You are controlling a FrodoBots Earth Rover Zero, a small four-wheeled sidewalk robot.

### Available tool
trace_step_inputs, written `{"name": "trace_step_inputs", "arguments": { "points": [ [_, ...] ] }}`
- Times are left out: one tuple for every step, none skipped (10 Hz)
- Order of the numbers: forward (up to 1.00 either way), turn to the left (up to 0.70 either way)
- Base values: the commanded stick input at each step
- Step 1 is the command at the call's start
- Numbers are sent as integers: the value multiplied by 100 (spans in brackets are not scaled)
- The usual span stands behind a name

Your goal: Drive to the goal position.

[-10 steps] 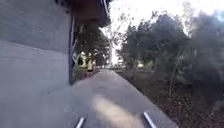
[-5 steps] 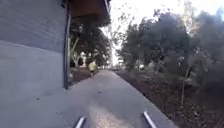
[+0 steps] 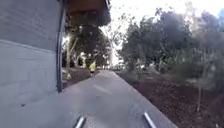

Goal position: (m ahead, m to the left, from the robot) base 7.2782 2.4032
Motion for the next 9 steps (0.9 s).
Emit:
{"name": "trace_step_inputs", "arguments": {
  "points": [
    [97,0],
    [98,0],
    [98,0],
    [98,0],
    [98,0],
    [98,0],
    [97,0],
    [98,0],
    [98,0]
  ]
}}
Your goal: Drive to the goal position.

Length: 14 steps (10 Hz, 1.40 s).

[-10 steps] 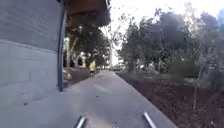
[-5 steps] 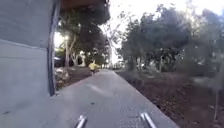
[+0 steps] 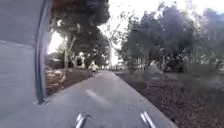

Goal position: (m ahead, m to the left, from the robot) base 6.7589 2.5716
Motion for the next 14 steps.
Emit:
{"name": "trace_step_inputs", "arguments": {
  "points": [
    [97,0],
    [99,0],
    [99,0],
    [99,0],
    [98,0],
    [98,0],
    [98,0],
    [98,0],
    [98,0],
    [98,0],
    [98,0],
    [98,0],
    [98,0],
    [98,0]
  ]
}}
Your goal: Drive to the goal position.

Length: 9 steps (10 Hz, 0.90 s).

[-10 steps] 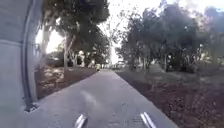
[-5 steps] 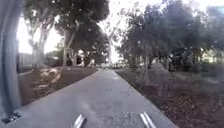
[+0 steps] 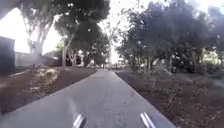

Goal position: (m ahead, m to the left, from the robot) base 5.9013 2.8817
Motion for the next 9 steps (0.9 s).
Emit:
{"name": "trace_step_inputs", "arguments": {
  "points": [
    [98,0],
    [98,0],
    [98,0],
    [98,0],
    [98,0],
    [98,0],
    [98,0],
    [98,0],
    [98,0]
  ]
}}
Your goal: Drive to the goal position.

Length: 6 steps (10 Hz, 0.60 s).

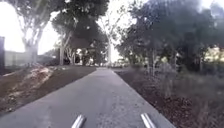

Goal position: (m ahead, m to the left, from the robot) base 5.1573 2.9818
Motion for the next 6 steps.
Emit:
{"name": "trace_step_inputs", "arguments": {
  "points": [
    [98,0],
    [98,0],
    [98,0],
    [98,0],
    [98,0],
    [98,0]
  ]
}}
